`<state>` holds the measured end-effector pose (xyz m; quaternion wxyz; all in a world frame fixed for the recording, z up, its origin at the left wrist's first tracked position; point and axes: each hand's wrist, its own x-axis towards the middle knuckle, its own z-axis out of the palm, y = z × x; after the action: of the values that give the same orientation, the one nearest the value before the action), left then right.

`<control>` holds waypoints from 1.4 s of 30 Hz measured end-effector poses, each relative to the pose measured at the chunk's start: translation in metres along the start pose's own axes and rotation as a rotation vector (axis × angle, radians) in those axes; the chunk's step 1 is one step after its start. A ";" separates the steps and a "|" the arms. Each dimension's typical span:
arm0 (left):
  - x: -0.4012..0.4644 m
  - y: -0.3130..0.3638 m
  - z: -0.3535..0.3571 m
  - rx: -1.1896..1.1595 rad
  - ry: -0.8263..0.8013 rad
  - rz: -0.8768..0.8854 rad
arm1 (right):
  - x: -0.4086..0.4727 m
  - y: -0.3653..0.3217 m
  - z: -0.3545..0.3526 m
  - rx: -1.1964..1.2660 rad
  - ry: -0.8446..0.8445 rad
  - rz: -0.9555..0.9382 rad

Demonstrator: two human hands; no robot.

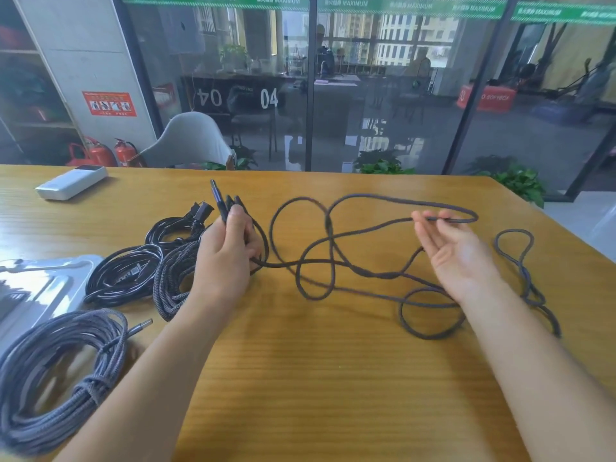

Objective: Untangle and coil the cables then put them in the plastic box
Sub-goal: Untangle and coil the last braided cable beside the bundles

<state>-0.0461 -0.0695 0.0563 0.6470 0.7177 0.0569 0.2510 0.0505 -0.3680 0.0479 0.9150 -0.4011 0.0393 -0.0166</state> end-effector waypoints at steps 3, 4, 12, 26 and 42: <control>-0.002 0.001 0.003 0.001 0.004 -0.027 | -0.006 -0.015 0.001 0.056 -0.040 0.011; -0.003 0.001 0.003 0.004 0.003 -0.033 | -0.007 -0.019 0.001 -0.041 -0.073 0.039; -0.007 -0.001 0.007 -0.013 -0.115 -0.052 | -0.030 -0.014 0.011 -1.799 -0.724 0.036; -0.007 -0.001 0.006 0.068 -0.116 -0.018 | -0.031 0.040 0.031 -1.456 -0.440 -0.342; -0.005 0.001 0.005 0.103 -0.024 -0.016 | -0.006 -0.037 -0.004 -0.891 -0.030 -0.084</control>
<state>-0.0484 -0.0759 0.0553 0.6117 0.7526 0.0677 0.2342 0.0446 -0.3960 0.0730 0.6520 -0.7575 0.0131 -0.0292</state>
